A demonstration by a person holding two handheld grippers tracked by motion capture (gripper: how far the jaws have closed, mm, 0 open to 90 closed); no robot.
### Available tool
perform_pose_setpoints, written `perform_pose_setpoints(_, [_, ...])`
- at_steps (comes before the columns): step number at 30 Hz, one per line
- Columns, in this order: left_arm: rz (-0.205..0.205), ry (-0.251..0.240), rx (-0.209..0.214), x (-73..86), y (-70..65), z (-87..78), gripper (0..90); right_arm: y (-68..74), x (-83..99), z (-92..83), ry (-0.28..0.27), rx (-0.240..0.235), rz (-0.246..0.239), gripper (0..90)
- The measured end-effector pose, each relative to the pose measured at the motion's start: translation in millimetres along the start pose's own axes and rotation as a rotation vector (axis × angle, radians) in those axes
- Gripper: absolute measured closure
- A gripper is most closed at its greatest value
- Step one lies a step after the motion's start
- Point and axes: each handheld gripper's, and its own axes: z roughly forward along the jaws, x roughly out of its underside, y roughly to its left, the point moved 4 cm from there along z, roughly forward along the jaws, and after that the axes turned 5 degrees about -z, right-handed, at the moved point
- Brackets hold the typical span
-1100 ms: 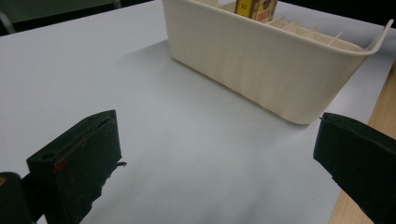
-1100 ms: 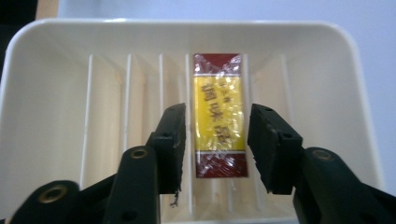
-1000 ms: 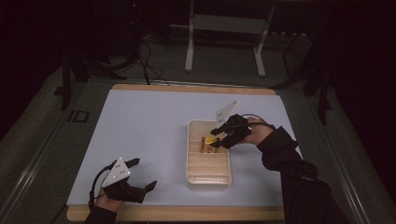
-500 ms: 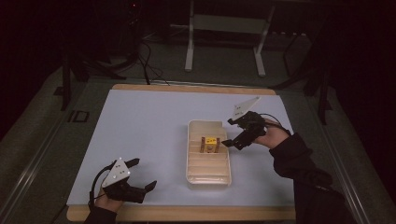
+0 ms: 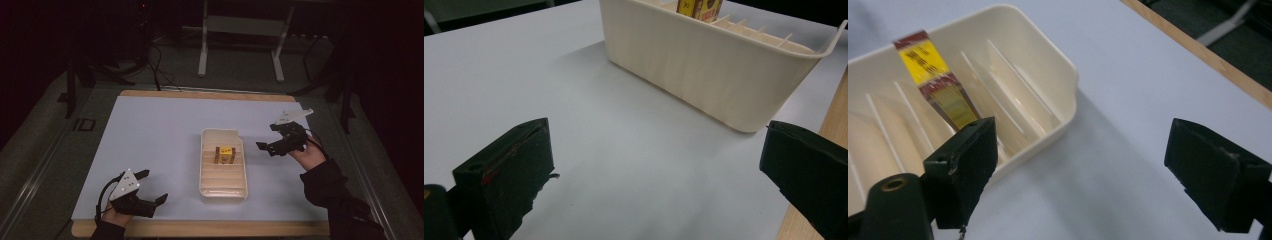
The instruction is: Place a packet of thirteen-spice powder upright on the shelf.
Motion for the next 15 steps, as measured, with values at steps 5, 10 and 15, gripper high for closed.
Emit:
perform_pose_setpoints(5, [0.0,0.002,-0.002,0.2,0.2,-0.1,0.9,-1.3,18.1,-6.8,-0.044,0.071,0.073,14.0])
perform_pose_setpoints(10, [0.002,0.002,-0.002,0.2,-0.5,-0.1,0.9,0.0,31.6,-12.3,-0.043,0.132,0.102,14.0])
perform_pose_setpoints(15, [0.001,0.004,-0.005,0.4,-0.1,-0.2,0.9,6.2,46.7,-15.5,-0.045,0.167,0.132,14.0])
